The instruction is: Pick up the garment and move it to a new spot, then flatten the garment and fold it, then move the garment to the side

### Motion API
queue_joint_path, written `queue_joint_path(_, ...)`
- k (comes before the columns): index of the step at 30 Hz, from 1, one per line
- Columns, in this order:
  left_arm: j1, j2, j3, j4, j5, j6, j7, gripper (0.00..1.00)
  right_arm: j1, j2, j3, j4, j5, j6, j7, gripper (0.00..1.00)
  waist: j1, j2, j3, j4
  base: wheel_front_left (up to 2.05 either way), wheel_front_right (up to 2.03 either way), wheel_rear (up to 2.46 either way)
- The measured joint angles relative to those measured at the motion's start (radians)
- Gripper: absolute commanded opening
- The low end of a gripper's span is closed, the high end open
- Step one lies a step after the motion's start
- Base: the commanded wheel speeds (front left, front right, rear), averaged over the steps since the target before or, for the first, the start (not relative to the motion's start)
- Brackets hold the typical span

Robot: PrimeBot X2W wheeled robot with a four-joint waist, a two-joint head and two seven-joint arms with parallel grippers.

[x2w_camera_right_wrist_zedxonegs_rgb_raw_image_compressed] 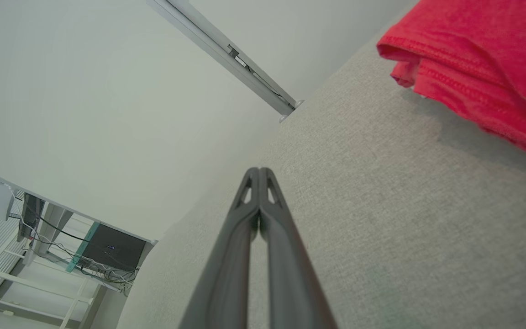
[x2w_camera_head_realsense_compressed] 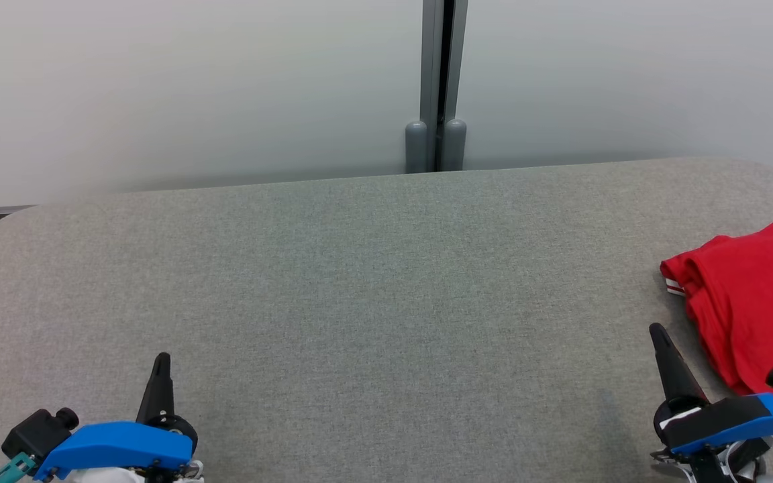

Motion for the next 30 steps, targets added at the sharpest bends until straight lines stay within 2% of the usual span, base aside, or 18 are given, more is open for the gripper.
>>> queue_joint_path(30,-0.026,-0.05,0.097,-0.026,-0.226,-0.037,0.084,0.0,-0.011,0.008,-0.017,0.01,0.322,0.0,0.026,0.0,0.0,0.0,-0.005,0.011,0.0,0.0,0.0)
